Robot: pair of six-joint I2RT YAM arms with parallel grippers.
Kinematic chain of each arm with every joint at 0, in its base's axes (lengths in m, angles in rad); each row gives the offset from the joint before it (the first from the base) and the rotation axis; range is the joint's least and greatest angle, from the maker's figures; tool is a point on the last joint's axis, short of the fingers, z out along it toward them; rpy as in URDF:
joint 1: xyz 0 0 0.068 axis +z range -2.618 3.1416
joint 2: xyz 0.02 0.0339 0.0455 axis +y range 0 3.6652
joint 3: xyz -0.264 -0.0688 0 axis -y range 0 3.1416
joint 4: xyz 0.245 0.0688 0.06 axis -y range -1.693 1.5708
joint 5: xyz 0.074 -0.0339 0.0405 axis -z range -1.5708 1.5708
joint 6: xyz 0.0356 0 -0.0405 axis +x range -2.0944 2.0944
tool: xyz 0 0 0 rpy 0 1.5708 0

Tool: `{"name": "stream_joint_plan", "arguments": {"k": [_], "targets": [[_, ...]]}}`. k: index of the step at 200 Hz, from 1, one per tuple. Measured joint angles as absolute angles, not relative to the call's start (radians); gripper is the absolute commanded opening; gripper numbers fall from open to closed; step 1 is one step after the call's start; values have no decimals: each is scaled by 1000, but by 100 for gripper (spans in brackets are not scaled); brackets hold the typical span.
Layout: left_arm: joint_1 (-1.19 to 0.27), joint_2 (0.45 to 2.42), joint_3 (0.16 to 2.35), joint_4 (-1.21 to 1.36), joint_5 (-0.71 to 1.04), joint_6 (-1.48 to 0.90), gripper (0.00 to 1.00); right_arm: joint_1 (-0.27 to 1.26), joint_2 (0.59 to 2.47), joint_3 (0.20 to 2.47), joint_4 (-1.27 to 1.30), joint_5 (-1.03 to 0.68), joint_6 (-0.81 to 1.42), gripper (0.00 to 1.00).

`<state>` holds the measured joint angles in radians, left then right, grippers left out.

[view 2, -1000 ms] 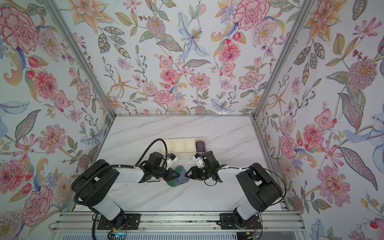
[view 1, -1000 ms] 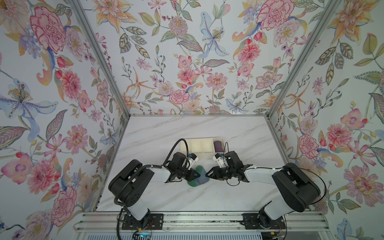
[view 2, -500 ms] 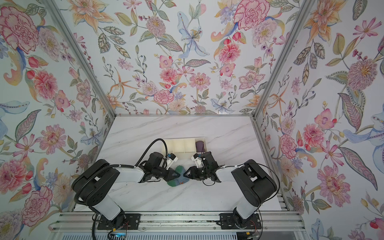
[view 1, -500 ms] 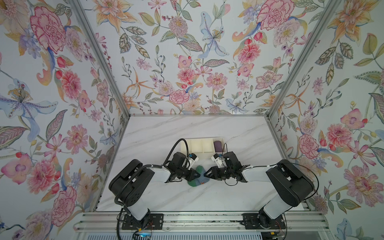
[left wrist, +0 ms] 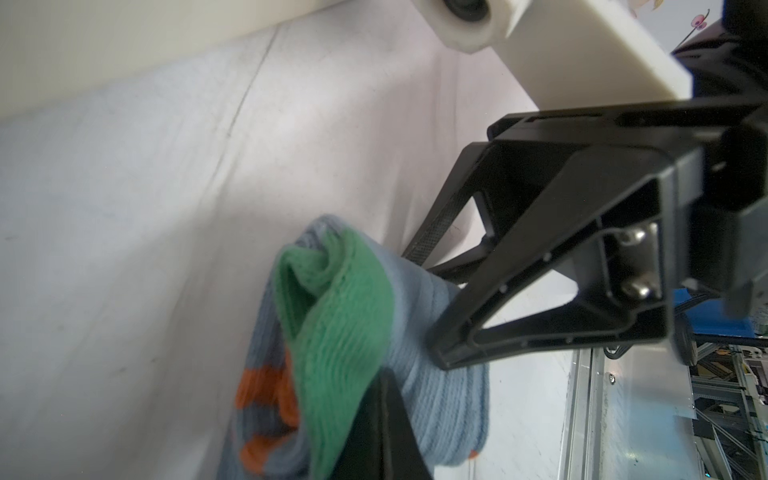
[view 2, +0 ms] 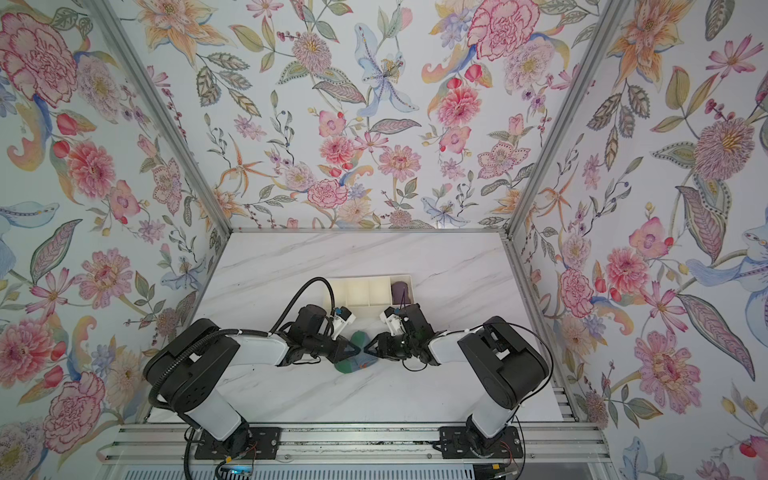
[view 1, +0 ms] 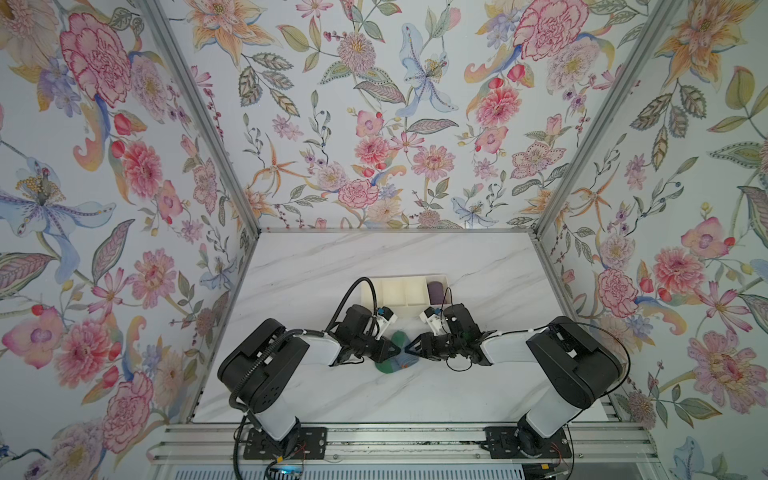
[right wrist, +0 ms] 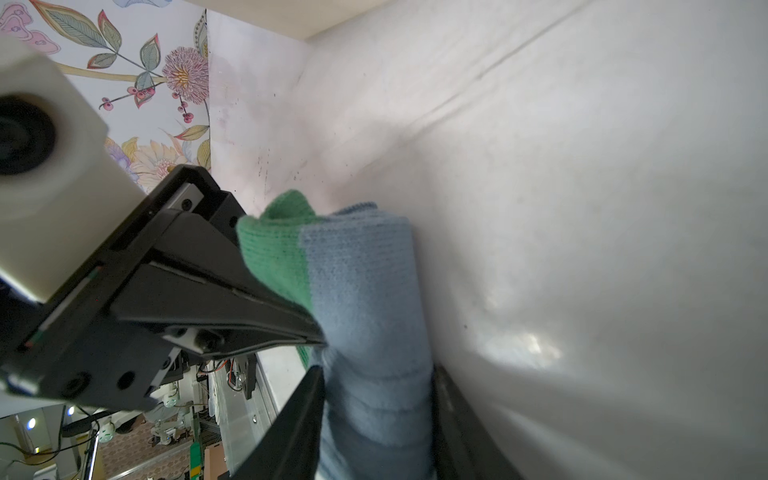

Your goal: Roll the socks

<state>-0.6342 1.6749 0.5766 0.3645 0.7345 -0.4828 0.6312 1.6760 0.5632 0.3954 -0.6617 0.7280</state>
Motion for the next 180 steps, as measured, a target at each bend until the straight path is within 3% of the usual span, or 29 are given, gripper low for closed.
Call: {"name": "stream_joint_plan", "arguments": {"k": [109, 180], "targets": [[-634, 1674, 574, 368, 733, -486, 0, 715, 1658, 638, 260, -519, 686, 14], [-634, 1636, 572, 318, 718, -486, 7, 825, 1622, 767, -9, -278, 561, 11]]}}
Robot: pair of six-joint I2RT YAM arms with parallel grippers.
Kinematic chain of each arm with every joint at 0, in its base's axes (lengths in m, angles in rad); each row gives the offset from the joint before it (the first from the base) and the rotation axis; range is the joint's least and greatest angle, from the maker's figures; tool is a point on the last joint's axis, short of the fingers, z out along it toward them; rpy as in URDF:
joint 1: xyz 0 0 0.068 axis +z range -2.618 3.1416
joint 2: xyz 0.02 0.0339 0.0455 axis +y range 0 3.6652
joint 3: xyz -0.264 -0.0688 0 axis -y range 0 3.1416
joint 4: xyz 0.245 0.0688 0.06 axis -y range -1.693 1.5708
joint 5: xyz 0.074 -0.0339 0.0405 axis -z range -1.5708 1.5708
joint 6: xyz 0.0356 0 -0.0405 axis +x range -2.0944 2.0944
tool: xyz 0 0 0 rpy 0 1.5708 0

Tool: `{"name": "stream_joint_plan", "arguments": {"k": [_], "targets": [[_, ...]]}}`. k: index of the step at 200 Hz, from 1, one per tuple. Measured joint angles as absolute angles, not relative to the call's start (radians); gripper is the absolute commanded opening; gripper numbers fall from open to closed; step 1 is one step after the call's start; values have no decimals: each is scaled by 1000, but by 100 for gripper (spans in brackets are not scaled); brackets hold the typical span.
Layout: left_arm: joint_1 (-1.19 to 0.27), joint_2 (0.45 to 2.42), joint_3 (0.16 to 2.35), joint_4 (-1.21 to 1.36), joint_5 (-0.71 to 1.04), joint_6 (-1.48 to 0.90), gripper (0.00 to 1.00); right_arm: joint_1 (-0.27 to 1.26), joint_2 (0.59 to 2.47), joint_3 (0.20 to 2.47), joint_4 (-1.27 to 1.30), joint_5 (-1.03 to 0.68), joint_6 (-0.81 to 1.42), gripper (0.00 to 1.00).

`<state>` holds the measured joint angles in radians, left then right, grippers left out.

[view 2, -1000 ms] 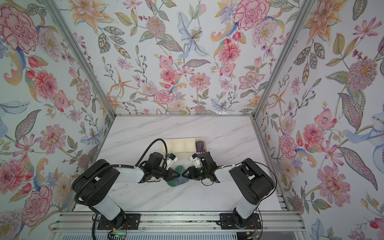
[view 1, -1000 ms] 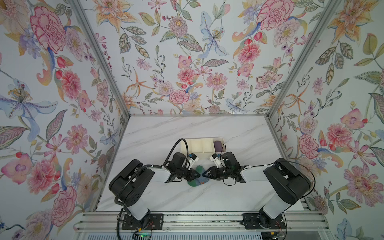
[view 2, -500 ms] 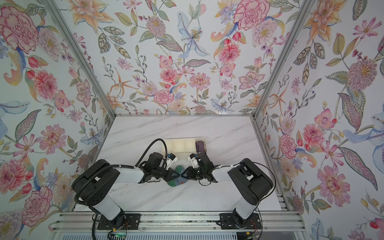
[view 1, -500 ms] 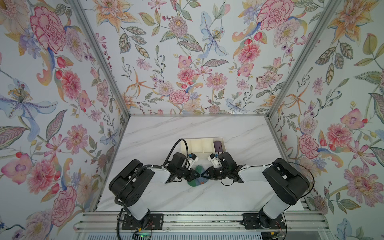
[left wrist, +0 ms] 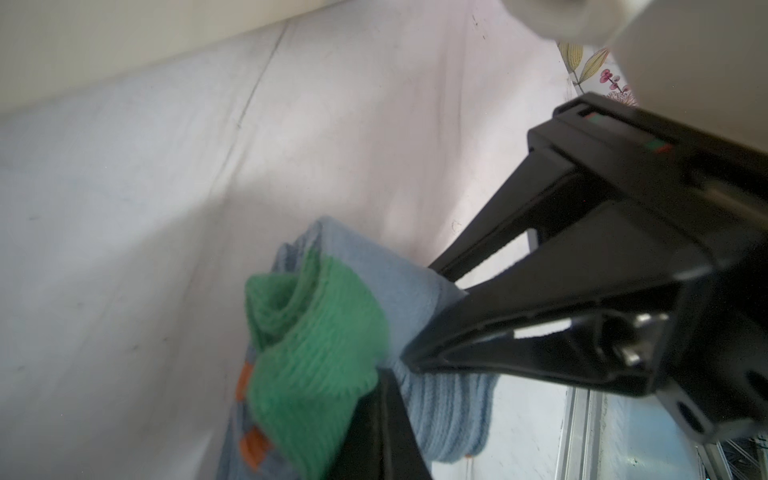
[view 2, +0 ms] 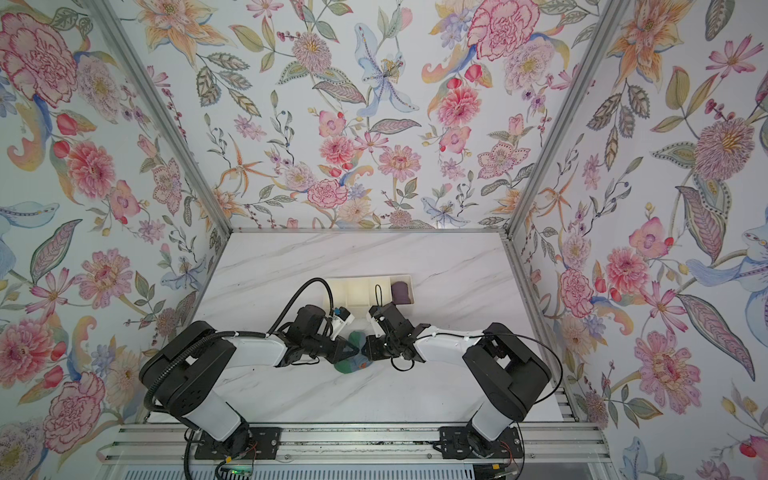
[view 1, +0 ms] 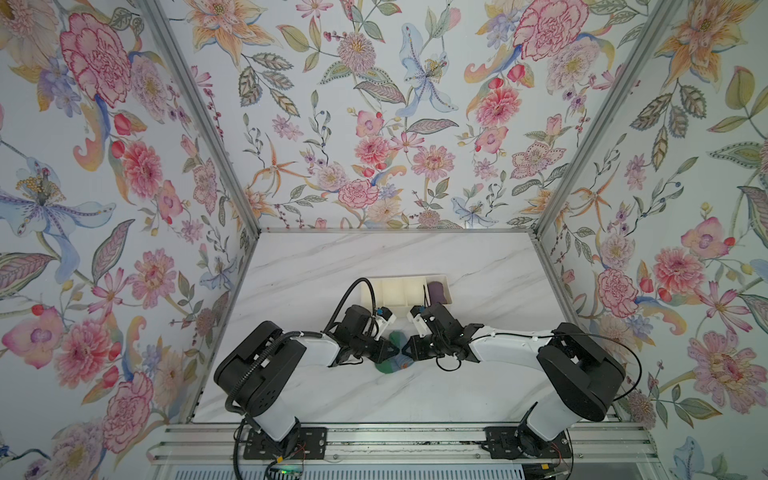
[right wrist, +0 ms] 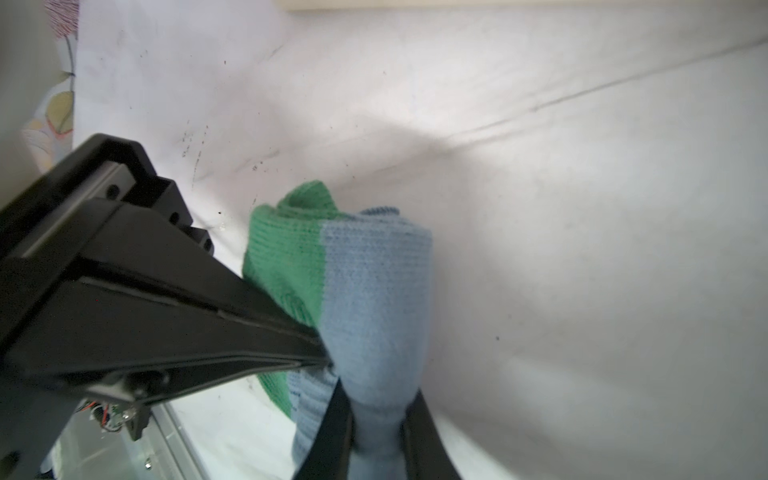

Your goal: Roll the socks

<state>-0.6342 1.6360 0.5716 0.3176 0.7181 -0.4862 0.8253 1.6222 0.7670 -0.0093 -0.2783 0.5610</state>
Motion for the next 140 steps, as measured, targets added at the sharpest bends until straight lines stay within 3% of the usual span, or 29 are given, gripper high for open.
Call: {"name": "stream_joint_plan", "arguments": {"k": [29, 58, 140], "targets": [[-635, 1600, 569, 261, 699, -486, 7, 866, 1622, 807, -78, -189, 528, 10], [-634, 1567, 565, 203, 688, -486, 0, 894, 1624, 843, -141, -108, 505, 10], [-607, 1496, 556, 172, 654, -486, 0, 924, 1635, 884, -218, 28, 478, 9]]}}
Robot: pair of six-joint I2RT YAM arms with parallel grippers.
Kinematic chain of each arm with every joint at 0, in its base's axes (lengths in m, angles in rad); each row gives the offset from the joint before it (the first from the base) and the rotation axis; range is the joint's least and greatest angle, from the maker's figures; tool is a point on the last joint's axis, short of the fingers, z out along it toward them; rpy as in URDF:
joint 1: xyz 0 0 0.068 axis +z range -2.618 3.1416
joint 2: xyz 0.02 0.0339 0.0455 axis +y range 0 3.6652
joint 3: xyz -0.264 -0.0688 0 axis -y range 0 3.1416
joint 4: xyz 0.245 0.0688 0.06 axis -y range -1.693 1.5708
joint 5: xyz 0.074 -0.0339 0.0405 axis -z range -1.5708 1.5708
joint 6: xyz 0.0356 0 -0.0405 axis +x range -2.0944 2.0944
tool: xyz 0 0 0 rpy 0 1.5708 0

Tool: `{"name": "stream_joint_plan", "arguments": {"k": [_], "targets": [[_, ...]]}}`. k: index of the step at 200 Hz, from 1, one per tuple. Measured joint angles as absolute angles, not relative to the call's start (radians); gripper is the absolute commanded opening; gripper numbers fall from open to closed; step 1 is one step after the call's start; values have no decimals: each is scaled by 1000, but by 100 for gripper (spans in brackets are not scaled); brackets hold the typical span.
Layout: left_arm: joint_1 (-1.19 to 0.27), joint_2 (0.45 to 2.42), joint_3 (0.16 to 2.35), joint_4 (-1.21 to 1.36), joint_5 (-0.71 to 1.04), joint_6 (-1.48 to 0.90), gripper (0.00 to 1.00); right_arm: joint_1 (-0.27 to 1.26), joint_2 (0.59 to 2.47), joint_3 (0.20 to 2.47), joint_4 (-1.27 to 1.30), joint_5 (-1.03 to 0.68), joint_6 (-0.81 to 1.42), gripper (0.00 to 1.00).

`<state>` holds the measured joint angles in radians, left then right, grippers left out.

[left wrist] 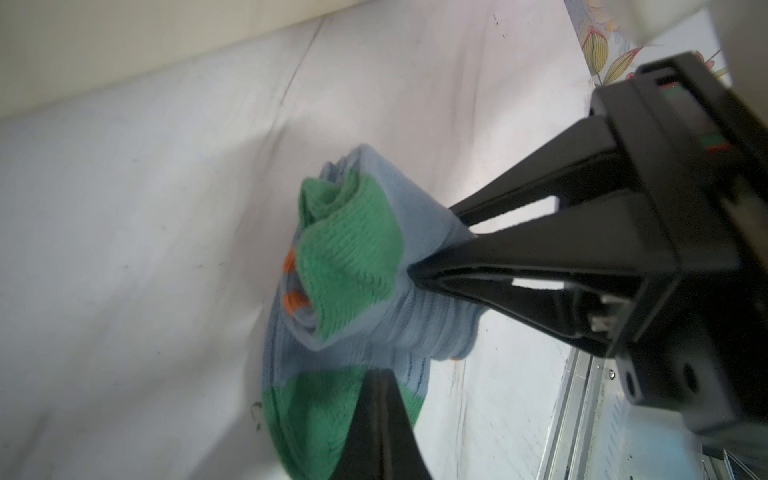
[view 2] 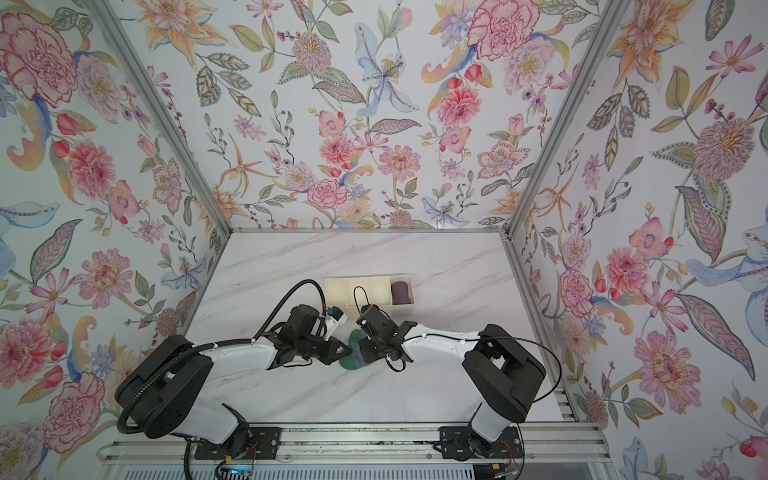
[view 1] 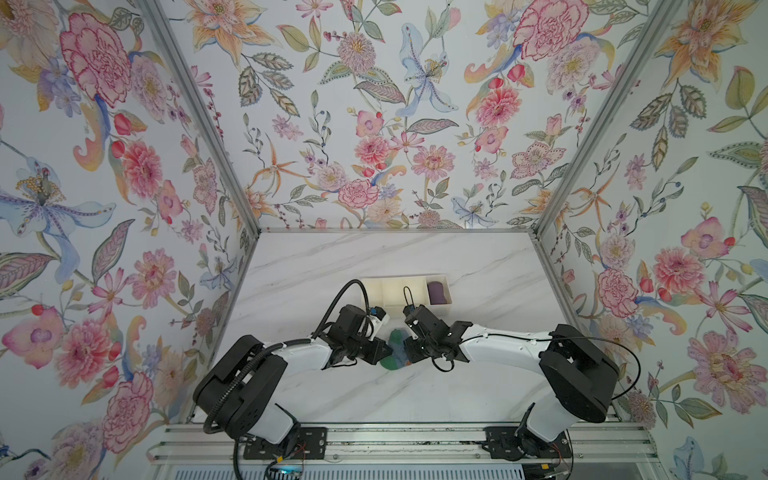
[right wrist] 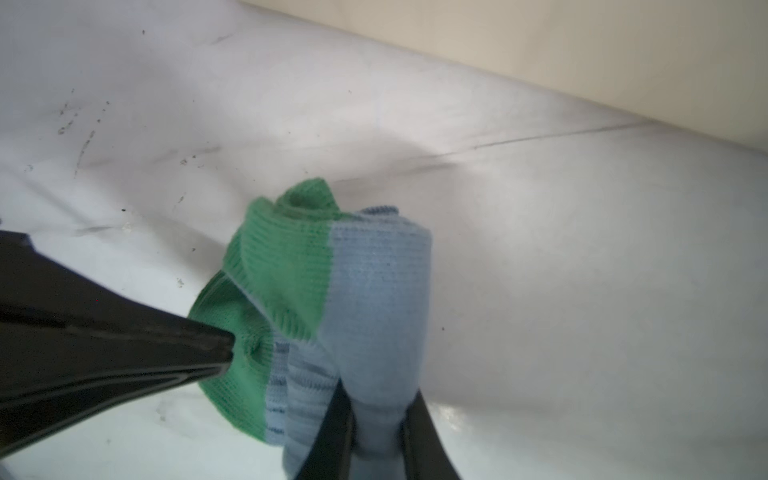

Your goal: Roll the socks

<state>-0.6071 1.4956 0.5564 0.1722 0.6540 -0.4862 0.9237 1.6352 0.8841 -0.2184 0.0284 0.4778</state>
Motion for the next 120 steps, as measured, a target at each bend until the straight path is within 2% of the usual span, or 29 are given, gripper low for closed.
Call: {"name": "stream_joint_plan", "arguments": {"k": [71, 120], "targets": [[-567, 1328, 509, 218, 563, -517, 0, 931, 1636, 889, -233, 67, 466, 9], [-547, 1301, 496, 221, 545, -524, 0, 937, 1636, 892, -240, 88, 458, 9]]}}
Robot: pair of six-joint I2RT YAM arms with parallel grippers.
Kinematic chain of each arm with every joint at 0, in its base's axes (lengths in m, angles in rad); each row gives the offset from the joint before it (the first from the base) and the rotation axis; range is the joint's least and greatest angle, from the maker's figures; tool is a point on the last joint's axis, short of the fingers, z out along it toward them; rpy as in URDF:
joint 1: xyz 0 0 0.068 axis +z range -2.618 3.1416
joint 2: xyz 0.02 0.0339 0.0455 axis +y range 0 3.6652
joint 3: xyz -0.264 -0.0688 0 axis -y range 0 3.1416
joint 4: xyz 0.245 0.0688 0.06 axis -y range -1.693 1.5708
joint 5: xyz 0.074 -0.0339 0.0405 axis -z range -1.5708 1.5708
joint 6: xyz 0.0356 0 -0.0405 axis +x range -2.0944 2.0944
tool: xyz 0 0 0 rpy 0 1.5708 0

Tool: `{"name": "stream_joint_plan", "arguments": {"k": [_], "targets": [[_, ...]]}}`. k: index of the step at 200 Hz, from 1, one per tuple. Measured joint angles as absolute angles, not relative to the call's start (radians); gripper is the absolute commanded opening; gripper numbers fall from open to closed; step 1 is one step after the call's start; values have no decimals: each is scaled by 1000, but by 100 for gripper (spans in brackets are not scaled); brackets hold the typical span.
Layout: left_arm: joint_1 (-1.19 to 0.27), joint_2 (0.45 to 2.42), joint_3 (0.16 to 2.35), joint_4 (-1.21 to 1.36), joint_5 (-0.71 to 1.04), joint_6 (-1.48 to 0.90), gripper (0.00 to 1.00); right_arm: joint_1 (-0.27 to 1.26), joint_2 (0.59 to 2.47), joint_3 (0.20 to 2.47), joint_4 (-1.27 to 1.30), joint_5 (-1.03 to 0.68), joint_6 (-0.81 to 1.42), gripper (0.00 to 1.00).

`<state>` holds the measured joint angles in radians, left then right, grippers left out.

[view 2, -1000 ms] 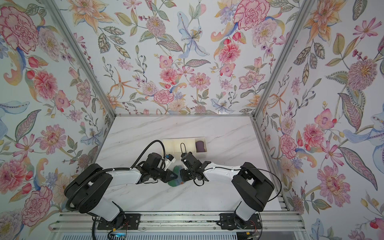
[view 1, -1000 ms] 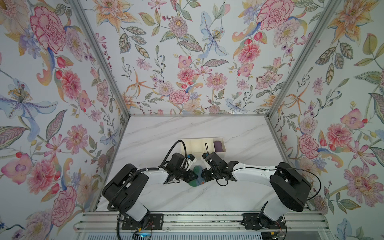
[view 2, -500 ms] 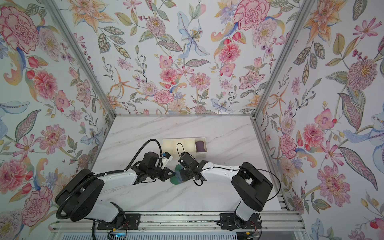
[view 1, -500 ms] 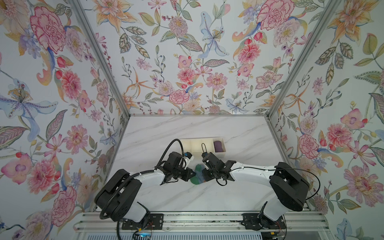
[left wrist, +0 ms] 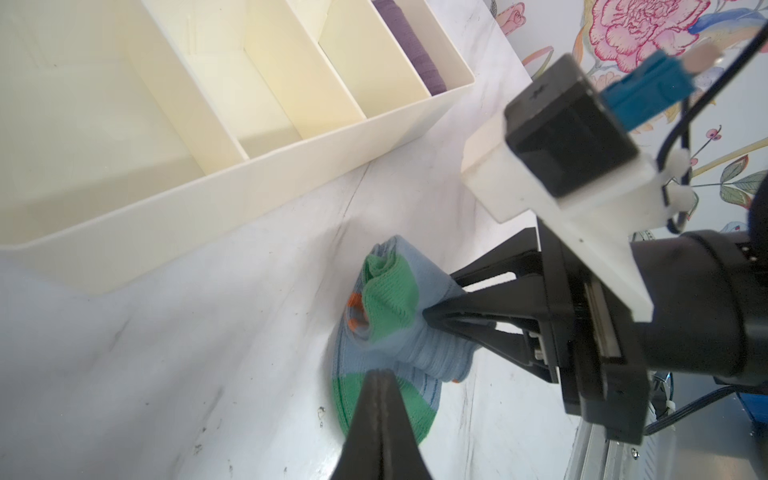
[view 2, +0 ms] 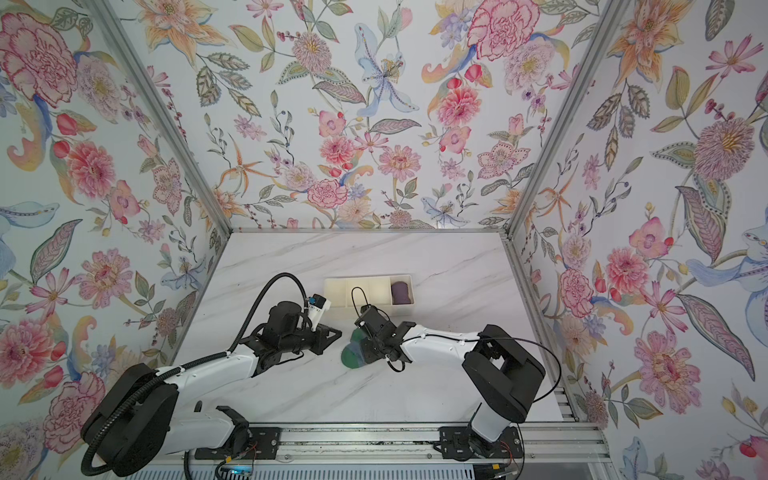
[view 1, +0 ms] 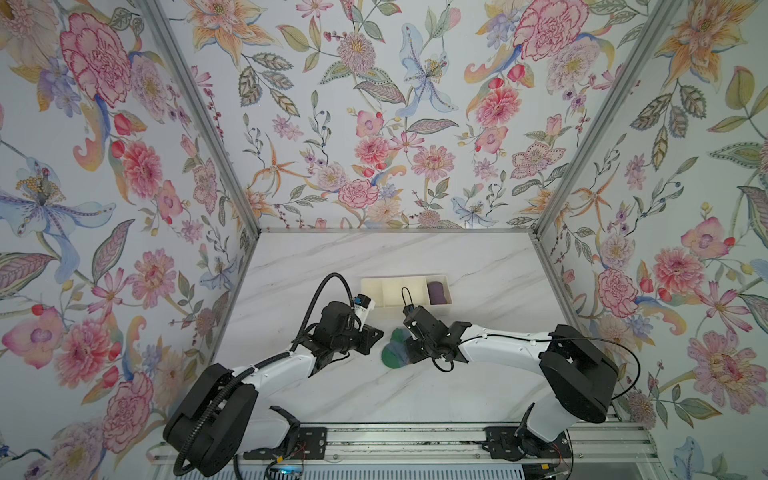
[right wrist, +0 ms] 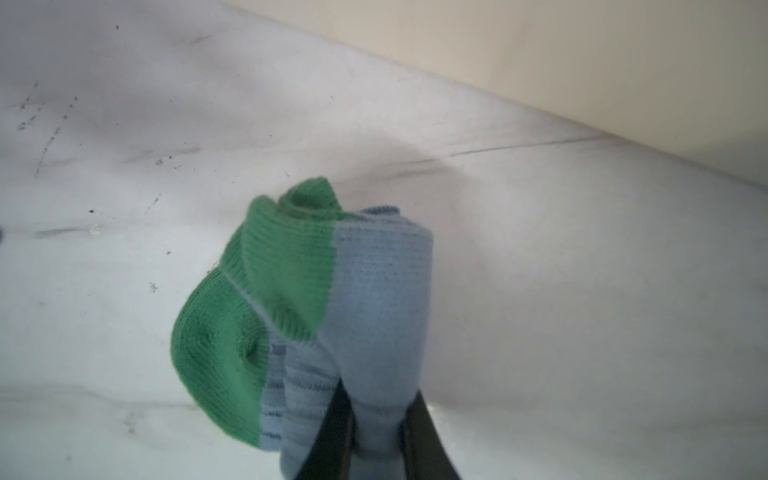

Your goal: Roll the socks

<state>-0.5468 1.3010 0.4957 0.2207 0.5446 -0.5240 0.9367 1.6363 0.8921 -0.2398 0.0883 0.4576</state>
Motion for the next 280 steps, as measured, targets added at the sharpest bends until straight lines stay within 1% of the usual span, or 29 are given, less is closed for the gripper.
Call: {"name": "stream_joint_plan", "arguments": {"k": [64, 169, 181, 223, 248, 280], "targets": [[-535, 1301, 483, 226, 546, -532, 0, 960, 1640, 921, -313, 178, 448, 9], [-522, 1301, 473, 241, 560, -532, 0, 1067, 1718, 1018, -450, 420, 440, 11], [-522, 1302, 473, 242, 566, -535, 0, 1080, 1724, 1024, -458, 439, 440, 13], [-522, 1334, 473, 265, 582, -539, 0, 1121, 1728, 1028, -476, 469, 432, 28], [-522, 1362, 473, 274, 597, -543, 0, 1143, 1728, 1028, -479, 479, 423, 32], [-522, 1370, 473, 282, 601, -546, 0, 1151, 1728, 1028, -479, 487, 422, 35]]}}
